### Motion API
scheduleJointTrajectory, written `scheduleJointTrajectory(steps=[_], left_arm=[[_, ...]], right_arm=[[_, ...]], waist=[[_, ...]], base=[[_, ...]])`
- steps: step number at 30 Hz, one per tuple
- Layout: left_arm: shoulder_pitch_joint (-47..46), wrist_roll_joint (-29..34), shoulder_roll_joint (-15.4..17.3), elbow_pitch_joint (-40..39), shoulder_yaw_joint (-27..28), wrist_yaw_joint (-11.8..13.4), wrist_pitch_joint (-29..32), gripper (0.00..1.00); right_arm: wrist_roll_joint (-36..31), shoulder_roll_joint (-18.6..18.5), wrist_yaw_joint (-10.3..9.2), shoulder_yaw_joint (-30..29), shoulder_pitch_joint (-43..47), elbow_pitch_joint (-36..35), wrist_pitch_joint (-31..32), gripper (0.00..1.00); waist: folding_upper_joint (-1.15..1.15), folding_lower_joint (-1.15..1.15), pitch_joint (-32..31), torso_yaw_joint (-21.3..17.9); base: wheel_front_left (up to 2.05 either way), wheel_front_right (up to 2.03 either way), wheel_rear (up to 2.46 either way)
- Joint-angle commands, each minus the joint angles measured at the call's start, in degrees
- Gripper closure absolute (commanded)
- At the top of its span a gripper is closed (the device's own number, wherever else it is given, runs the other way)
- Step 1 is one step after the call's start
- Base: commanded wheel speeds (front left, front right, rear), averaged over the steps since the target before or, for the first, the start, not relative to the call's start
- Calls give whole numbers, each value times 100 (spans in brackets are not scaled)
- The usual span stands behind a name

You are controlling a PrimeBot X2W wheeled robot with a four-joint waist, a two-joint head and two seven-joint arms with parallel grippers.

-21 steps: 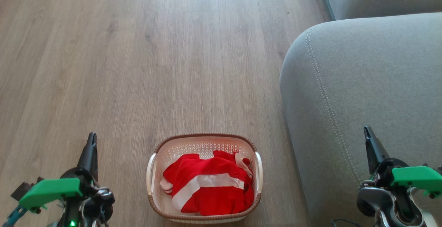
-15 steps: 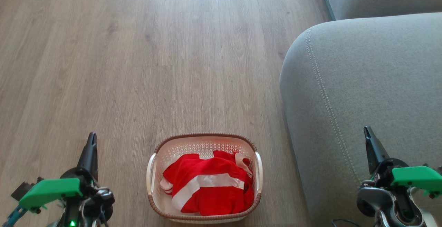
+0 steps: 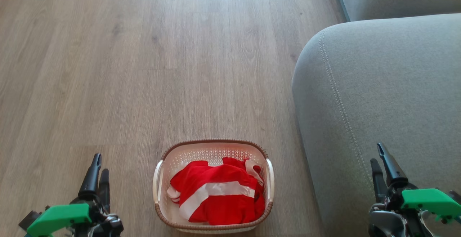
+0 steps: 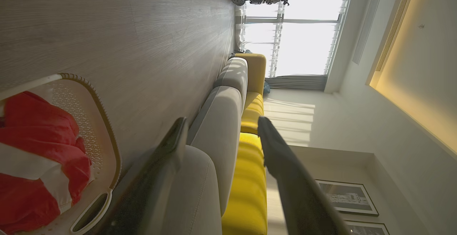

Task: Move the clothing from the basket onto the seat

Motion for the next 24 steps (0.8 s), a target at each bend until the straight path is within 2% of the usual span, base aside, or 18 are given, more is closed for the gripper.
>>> scheduleJointTrajectory(steps=[1, 13, 24], left_arm=[[-262, 4, 44, -241, -17, -3, -45, 0], [-266, 243, 51, -463, -44, -7, -247, 0], [-271, 920, 55, -771, -117, -11, -432, 0]], right_arm=[[12, -42, 7, 43, -193, -256, -67, 0], [-133, -47, 12, 126, -188, -536, -274, 0], [-586, -85, 16, 290, -204, -831, -461, 0]], waist=[[0, 0, -1, 1], [0, 0, -2, -11], [0, 0, 5, -32]], base=[[0, 0, 0], [0, 0, 0], [0, 0, 0]])
